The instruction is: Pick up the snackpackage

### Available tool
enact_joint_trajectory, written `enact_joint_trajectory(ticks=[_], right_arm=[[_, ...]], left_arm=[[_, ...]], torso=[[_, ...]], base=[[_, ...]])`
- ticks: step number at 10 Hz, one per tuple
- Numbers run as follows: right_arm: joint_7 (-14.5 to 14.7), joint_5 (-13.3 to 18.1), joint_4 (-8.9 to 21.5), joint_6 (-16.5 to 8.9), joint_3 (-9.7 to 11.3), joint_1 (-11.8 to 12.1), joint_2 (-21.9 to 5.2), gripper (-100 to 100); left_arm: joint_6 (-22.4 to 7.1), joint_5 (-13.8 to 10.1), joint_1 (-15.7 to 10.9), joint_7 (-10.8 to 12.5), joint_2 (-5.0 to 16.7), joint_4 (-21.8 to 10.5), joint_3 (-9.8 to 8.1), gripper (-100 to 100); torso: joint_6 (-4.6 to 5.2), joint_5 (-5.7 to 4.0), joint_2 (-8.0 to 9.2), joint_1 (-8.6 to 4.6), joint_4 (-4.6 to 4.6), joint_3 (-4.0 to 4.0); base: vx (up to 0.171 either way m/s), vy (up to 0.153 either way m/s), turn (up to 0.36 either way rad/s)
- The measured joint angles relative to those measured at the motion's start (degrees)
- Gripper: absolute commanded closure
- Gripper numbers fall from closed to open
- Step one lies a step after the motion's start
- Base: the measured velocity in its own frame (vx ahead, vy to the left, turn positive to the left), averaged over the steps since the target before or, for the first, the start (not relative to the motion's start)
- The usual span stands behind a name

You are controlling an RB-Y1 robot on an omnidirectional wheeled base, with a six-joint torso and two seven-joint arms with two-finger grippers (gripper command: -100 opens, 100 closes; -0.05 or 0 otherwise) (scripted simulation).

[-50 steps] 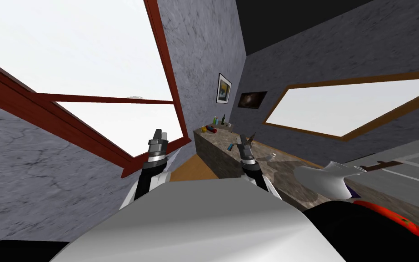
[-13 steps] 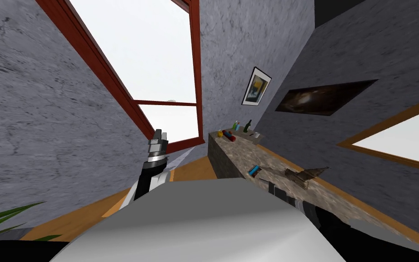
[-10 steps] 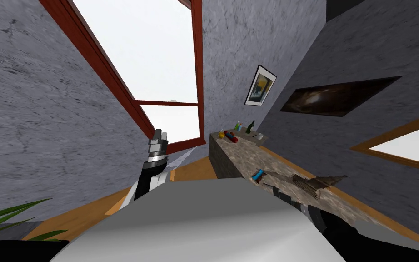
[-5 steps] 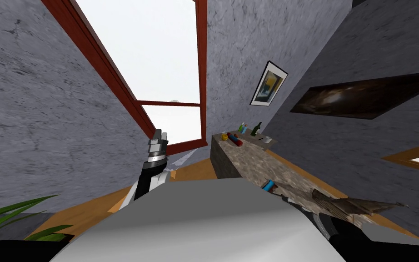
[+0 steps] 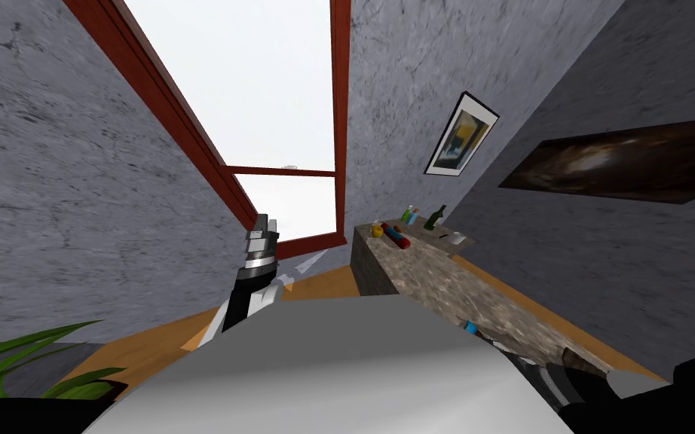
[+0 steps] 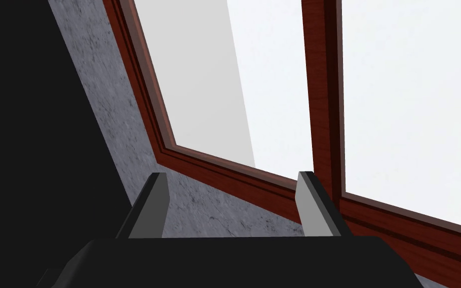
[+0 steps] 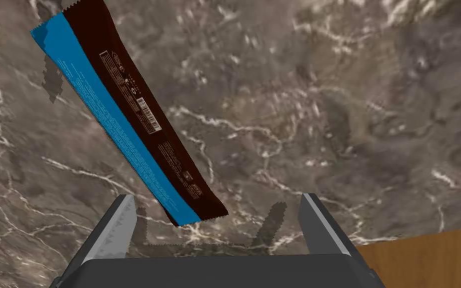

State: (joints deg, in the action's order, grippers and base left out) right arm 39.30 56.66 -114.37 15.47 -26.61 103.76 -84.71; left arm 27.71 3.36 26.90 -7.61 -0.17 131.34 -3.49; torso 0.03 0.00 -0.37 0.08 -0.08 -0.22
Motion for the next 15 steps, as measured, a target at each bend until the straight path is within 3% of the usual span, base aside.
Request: enact_joint_trajectory(ticks=[5, 7, 8, 9, 12, 15], right_arm=[[2.9, 5.9, 2.8, -3.1, -1.2, 6.9, -7.6, -100], [4.3, 6.8, 4.1, -3.1, -1.1, 7.6, -9.3, -100], [4.3, 6.9, 4.1, -3.1, -1.2, 7.6, -9.3, 0], [4.3, 6.9, 4.1, -3.1, -1.2, 7.6, -9.3, -100], [3.5, 5.7, 4.9, -5.2, 2.4, 4.7, -13.4, -100], [2.0, 5.3, 5.1, -7.4, 4.2, 3.5, -17.1, -100]], left_arm=[[0.0, 0.0, 0.0, 0.0, 0.0, 0.0, 0.00, 0], [0.0, 0.0, 0.0, 0.0, 0.0, 0.0, 0.00, 0], [0.0, 0.0, 0.0, 0.0, 0.0, 0.0, 0.00, 0], [0.0, 0.0, 0.0, 0.0, 0.0, 0.0, 0.00, 0], [0.0, 0.0, 0.0, 0.0, 0.0, 0.0, 0.00, 0], [0.0, 0.0, 0.0, 0.0, 0.0, 0.0, 0.00, 0]], torso=[[0.01, 0.01, -0.02, 0.02, -0.01, -0.01], [0.03, 0.01, 0.14, 0.04, 0.03, 0.08], [0.04, 0.01, 0.24, 0.05, 0.06, 0.14], [0.04, 0.01, 0.30, 0.06, 0.08, 0.18], [0.04, 0.01, 0.32, 0.08, 0.08, 0.19], [0.04, 0.02, 0.30, 0.10, 0.08, 0.18]], base=[[0.087, -0.005, 0.077], [0.026, -0.004, 0.014], [0.000, 0.000, 0.000], [0.002, -0.009, -0.086], [0.004, 0.006, -0.033], [0.007, 0.011, -0.039]])
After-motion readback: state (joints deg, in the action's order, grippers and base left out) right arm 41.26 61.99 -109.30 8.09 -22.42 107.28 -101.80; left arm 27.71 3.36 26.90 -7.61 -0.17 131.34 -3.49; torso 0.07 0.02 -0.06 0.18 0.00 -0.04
